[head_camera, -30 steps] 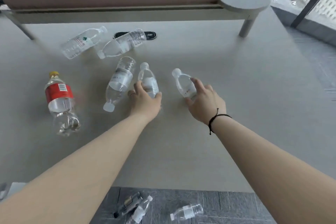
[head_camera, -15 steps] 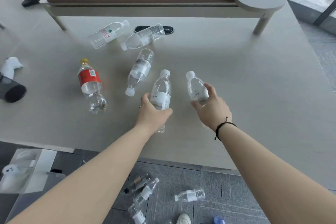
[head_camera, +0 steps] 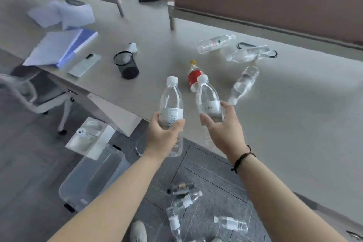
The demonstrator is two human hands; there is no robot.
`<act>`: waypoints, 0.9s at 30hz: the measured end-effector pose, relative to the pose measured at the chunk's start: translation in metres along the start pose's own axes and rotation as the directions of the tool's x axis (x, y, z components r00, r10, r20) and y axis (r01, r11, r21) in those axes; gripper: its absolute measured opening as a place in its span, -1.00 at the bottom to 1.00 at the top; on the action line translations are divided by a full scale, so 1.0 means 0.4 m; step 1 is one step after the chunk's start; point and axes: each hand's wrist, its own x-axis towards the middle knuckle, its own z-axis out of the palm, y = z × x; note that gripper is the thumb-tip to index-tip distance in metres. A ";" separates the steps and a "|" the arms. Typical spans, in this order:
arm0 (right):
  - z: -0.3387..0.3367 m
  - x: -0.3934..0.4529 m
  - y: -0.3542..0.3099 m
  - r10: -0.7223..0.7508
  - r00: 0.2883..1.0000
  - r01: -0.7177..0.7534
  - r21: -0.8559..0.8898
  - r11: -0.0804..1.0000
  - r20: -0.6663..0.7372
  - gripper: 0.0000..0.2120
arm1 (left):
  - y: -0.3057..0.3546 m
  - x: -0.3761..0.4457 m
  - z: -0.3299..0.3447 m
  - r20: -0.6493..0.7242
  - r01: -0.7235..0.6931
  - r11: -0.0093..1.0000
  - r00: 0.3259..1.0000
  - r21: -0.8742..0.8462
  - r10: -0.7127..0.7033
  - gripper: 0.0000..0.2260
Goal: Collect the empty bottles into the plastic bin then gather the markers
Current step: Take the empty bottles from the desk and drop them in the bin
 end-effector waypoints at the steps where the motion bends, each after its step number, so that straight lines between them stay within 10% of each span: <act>1: 0.055 -0.013 -0.030 -0.015 1.000 0.015 -0.003 1.000 0.026 -0.36 | -0.017 0.010 -0.057 -0.036 0.019 1.000 0.999 -0.014 -0.020 -0.67; 15: 0.962 -0.217 -0.237 -0.078 0.883 0.154 -0.129 0.980 0.462 -0.46 | -0.462 0.110 -0.862 -0.329 0.288 0.920 0.870 -0.266 -0.367 -0.62; 27: 1.545 -0.264 0.072 0.088 0.736 0.197 -0.336 0.921 0.671 -0.53 | -0.995 0.202 -1.106 -0.436 0.410 0.811 0.693 -0.417 -0.574 -0.69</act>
